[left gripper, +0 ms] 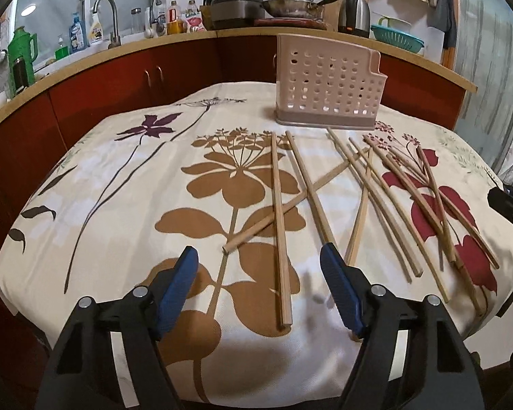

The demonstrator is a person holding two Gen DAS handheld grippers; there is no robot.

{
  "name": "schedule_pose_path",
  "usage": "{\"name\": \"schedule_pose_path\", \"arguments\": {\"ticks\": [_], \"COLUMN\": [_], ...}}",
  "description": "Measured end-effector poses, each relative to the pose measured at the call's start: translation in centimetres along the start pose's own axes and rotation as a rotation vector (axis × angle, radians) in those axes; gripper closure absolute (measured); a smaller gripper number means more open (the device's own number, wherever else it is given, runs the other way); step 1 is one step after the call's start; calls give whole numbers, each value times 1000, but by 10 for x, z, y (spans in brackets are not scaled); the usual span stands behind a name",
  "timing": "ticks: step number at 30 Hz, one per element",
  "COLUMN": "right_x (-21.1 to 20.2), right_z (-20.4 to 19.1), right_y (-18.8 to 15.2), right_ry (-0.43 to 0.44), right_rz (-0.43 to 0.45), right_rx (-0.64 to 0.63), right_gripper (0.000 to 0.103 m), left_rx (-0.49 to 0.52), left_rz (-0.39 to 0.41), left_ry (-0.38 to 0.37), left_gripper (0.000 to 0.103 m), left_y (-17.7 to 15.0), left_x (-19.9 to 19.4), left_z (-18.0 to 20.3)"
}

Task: Organize utensils
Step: 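Lower the right tool toward the scattered wooden chopsticks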

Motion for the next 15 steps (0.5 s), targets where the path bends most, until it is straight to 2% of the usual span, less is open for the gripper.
{"name": "schedule_pose_path", "arguments": {"ticks": [7,12,15], "right_x": [7,9,8], "right_z": [-2,-4,-5], "right_y": [-3,-5,-5], "right_ry": [3,4,7], "right_rz": [-16,-22,-23], "right_rx": [-2,-5,-7], "right_gripper": [4,5,7], "left_rx": [2,8,15], "left_rz": [1,-37,-33], "left_ry": [-16,-35,-35], "left_gripper": [46,49,52], "left_y": [-1,-7,-8], "left_x": [4,12,12], "left_z": [0,3,5]}}
Point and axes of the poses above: each gripper's, at about its wrist camera, not at the fingertips, and x roughly the way its jaws point, z to its right, y to its top, the point moved 4 cm from there along x, roughly the way its jaws point, and after that the axes turned 3 degrees about x, right-handed, at the moved point
